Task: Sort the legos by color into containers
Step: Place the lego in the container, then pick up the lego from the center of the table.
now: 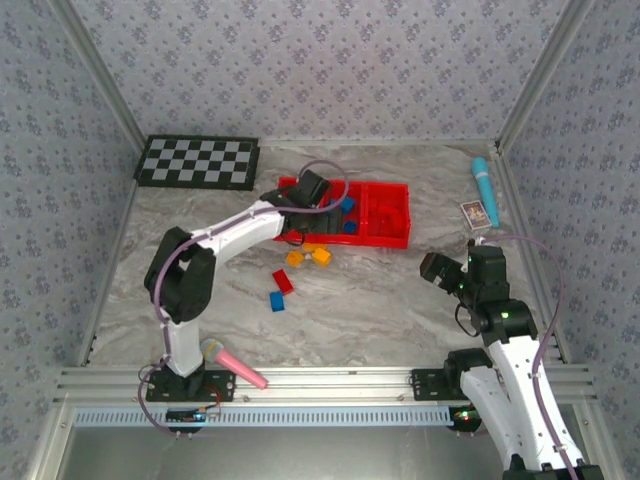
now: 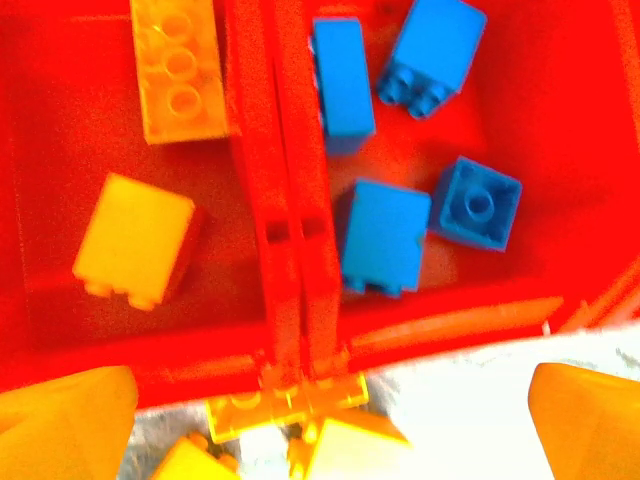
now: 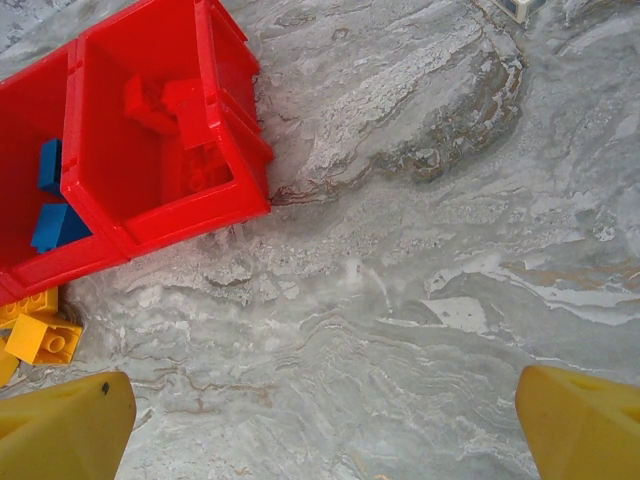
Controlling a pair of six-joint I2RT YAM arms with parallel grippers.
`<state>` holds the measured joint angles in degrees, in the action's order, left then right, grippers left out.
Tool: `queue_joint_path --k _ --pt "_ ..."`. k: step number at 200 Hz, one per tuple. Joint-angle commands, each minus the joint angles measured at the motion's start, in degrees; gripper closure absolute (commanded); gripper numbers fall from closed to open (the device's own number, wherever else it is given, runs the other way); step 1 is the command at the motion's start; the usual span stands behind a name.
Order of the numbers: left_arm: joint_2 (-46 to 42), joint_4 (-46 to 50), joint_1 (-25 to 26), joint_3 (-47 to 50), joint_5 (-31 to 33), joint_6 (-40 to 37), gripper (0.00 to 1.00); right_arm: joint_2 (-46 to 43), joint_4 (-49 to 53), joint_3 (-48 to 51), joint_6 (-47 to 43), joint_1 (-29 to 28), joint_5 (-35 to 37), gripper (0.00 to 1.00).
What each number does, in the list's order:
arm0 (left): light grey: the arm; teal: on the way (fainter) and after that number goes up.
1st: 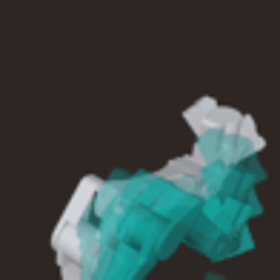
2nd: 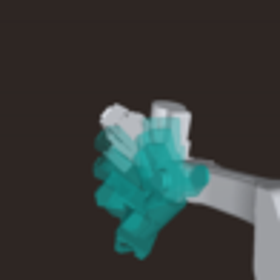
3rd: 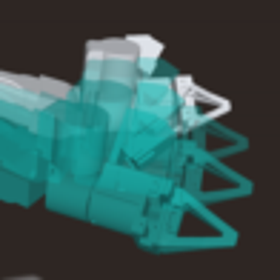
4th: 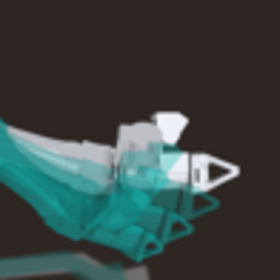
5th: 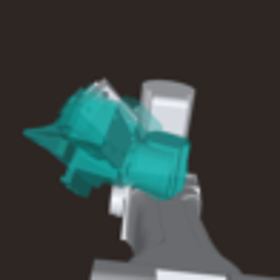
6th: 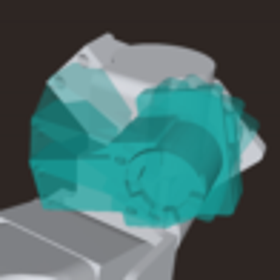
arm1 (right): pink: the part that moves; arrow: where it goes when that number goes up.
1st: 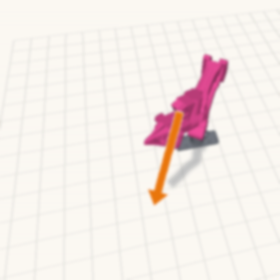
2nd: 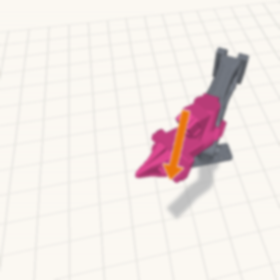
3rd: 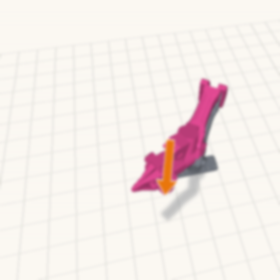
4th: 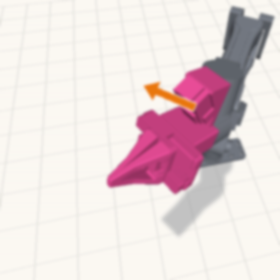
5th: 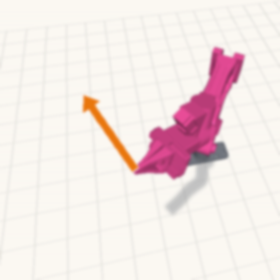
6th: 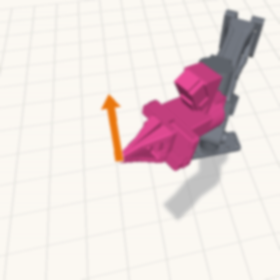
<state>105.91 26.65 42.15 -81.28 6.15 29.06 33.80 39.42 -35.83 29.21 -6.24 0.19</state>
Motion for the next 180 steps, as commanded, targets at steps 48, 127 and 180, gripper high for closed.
queue_joint_path --k 48,127,180 --pt "-3.8 0.1 4.4 5.8 -2.1 -5.7 0.00 0.0 -1.2 -0.3 1.8 0.0 -0.8 0.00" --pt "4.6 3.8 3.6 0.6 -3.7 -7.0 0.14 -0.6 0.2 -0.9 1.7 -0.2 -0.2 0.00" --pt "6.6 4.1 2.8 0.2 -3.3 -5.9 0.23 -0.4 -0.3 -0.6 1.6 -0.2 -0.2 0.00"
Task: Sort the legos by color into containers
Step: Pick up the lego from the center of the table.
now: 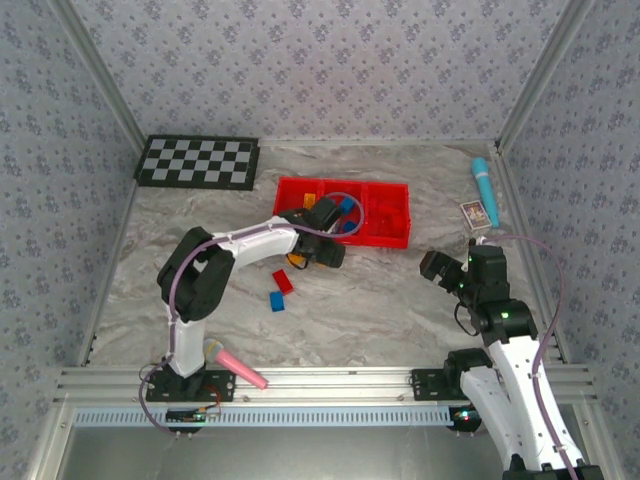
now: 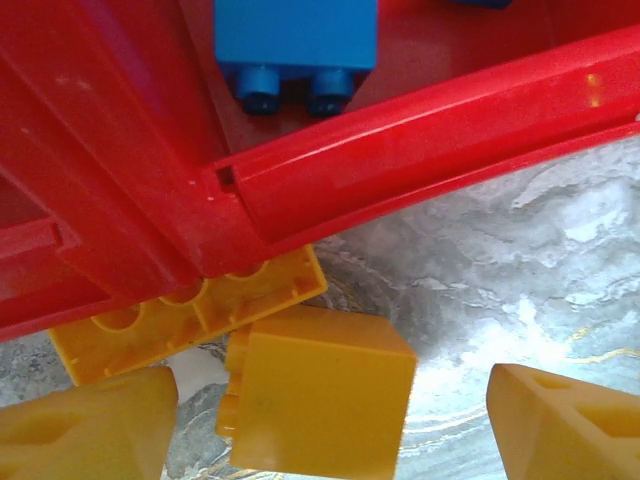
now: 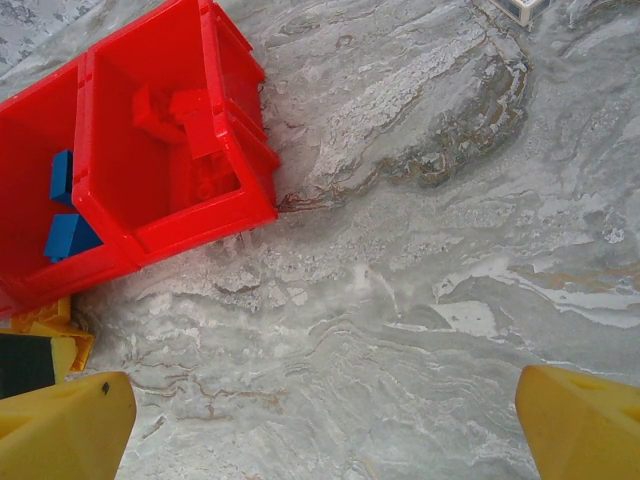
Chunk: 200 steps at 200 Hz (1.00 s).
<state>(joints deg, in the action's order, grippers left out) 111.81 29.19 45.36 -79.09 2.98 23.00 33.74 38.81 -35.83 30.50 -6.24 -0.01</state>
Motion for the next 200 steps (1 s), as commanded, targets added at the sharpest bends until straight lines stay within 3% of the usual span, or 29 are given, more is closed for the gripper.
queue_joint_path --k 1,122,200 --pt "0.8 1.6 -0.4 -2.1 -0.1 0.1 0.23 -0.3 0.3 -0.6 0.3 -0.2 0.0 0.00" --pt "3.3 2.2 -0.2 -3.2 -1.0 1.6 0.50 1.5 -1.1 -0.8 0.6 -0.3 -0.2 0.00" --pt "1.9 3.4 1.3 -3.3 2.8 2.9 0.71 1.5 -1.2 -0.5 0.7 -0.4 -0.2 0.00"
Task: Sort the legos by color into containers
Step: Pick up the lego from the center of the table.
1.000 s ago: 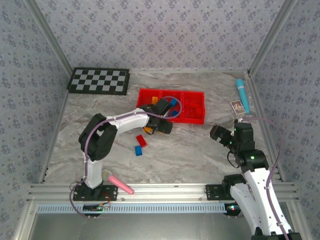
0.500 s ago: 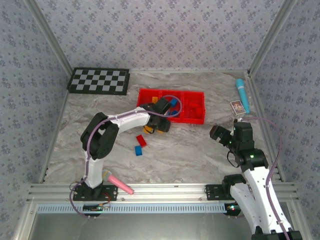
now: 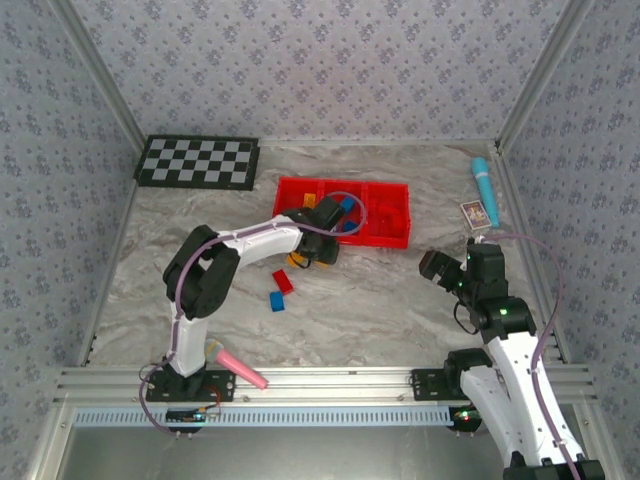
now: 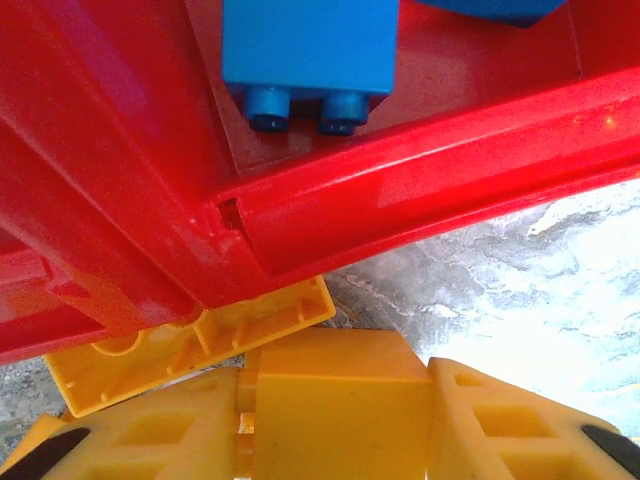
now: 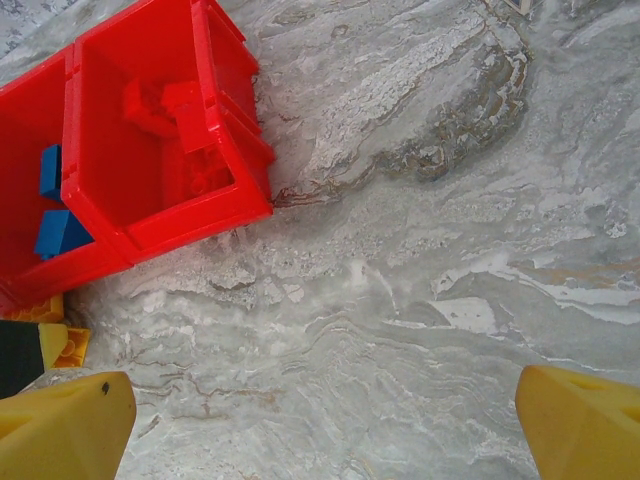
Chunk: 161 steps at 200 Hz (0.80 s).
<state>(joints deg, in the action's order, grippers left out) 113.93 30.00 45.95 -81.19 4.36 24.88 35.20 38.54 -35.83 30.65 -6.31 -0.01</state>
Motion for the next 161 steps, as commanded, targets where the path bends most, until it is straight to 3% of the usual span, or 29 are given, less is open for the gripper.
queue_joint_path --k 1,43,121,161 --pt "-0.2 2.7 0.8 -1.2 1.4 1.1 0.71 0.0 -0.9 -0.5 0.5 -0.3 -0.2 0.00" --pt "-3.1 2.7 0.7 0.0 2.4 3.0 0.78 -0.2 -0.6 -0.3 0.5 -0.4 -0.1 0.00" --pt "-12.3 3.5 0.7 2.0 6.8 4.6 0.78 -0.6 -0.5 -0.2 0.8 -0.5 -0.1 0.00" --pt "-14.1 6.8 -2.7 -1.6 11.0 4.0 0.78 -0.7 -0.4 -0.2 0.8 -0.5 -0.1 0.00"
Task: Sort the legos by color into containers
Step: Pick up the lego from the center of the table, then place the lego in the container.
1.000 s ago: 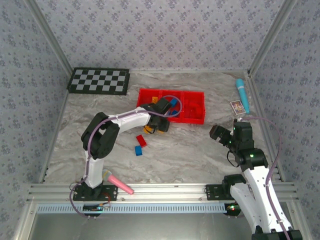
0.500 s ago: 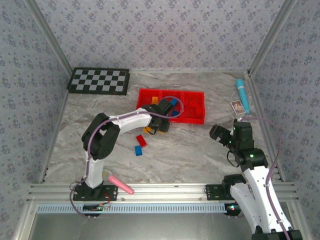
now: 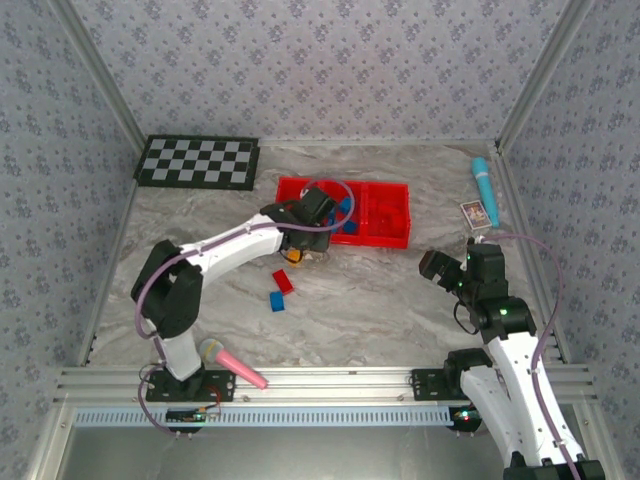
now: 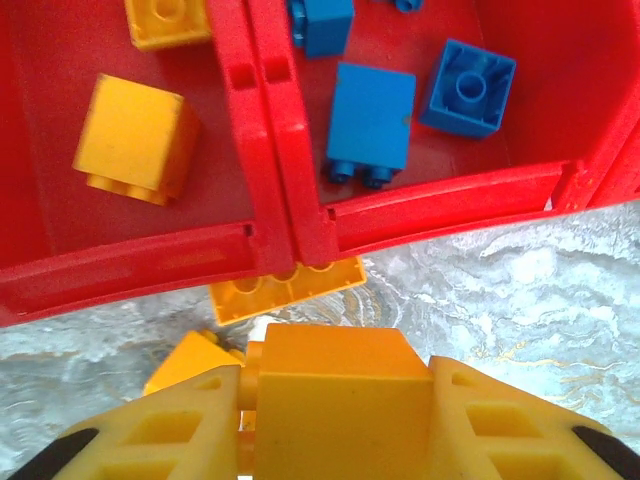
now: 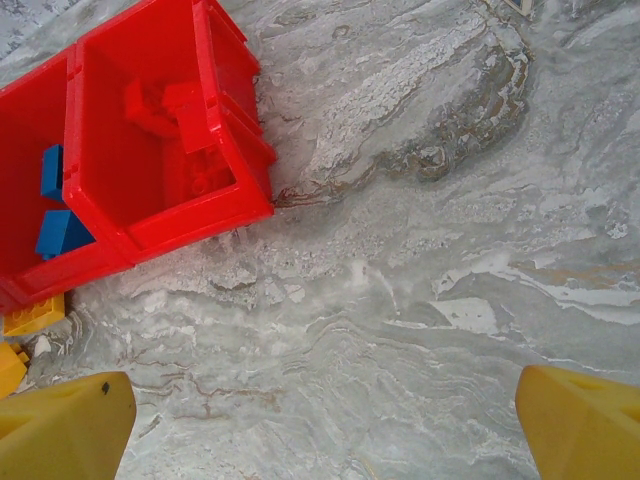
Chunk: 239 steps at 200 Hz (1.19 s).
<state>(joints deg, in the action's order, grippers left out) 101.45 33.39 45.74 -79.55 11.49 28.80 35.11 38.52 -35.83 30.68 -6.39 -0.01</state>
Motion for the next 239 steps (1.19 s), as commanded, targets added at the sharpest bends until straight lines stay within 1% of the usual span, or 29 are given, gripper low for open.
queue_joint_path --k 1,36,63,75,114,138,148,157,167,170,190,218,222,227,239 --pt "-1.6 3.4 -2.6 -3.3 3.9 0.1 0.78 -0.6 -0.4 -0.2 0.8 -0.5 -0.1 0.00" --pt "0.7 2.7 -7.9 -7.7 3.2 -3.0 0.78 -1.1 0.4 -0.4 0.5 -0.4 0.2 0.00" --pt "5.4 2.0 -11.1 -12.9 2.9 -4.9 0.78 -1.8 1.1 -0.5 0.4 -0.5 0.7 0.00" --pt "7.8 1.9 -12.2 -15.5 3.8 -4.9 0.78 -1.8 1.4 -0.6 0.3 -0.5 1.0 0.00" --pt "16.1 3.1 -13.0 -24.7 5.3 -6.1 0.77 -1.8 2.6 -1.3 -0.2 -0.5 1.7 0.00" --pt "19.6 4.1 -13.2 -28.0 6.2 -5.9 0.76 -2.0 3.7 -1.8 -0.1 -0.5 2.0 0.00" --pt "20.2 4.1 -13.2 -28.4 6.7 -5.7 0.74 -2.1 4.1 -1.9 -0.2 -0.5 2.0 0.00" --pt "20.4 3.8 -13.3 -28.5 7.4 -5.6 0.69 -2.2 4.4 -2.0 -0.1 -0.5 1.9 0.00" --pt "20.4 3.8 -13.3 -28.5 8.6 -5.2 0.54 -2.3 4.5 -1.9 -0.2 -0.3 1.9 0.00" --pt "20.2 3.9 -13.3 -28.5 9.2 -5.0 0.51 -2.3 4.6 -1.9 -0.2 -0.4 1.9 0.00" --pt "19.1 3.3 -13.4 -27.5 10.0 -4.8 0.40 -2.3 4.3 -1.6 -0.2 -0.4 1.8 0.00" --pt "16.3 4.3 -13.4 -26.1 9.9 -6.2 0.17 -2.1 3.5 -1.5 -0.2 -0.4 1.9 0.00" --pt "15.7 4.0 -13.4 -25.4 9.6 -6.3 0.12 -2.0 3.4 -1.4 -0.2 -0.4 1.9 0.00" --pt "14.7 3.6 -13.4 -24.4 9.4 -6.2 0.02 -1.9 3.3 -1.4 -0.2 -0.4 1.9 0.00" --pt "12.1 1.7 -13.8 -21.2 6.4 -6.0 0.00 -1.7 2.8 -1.4 -0.2 -0.3 1.9 0.00"
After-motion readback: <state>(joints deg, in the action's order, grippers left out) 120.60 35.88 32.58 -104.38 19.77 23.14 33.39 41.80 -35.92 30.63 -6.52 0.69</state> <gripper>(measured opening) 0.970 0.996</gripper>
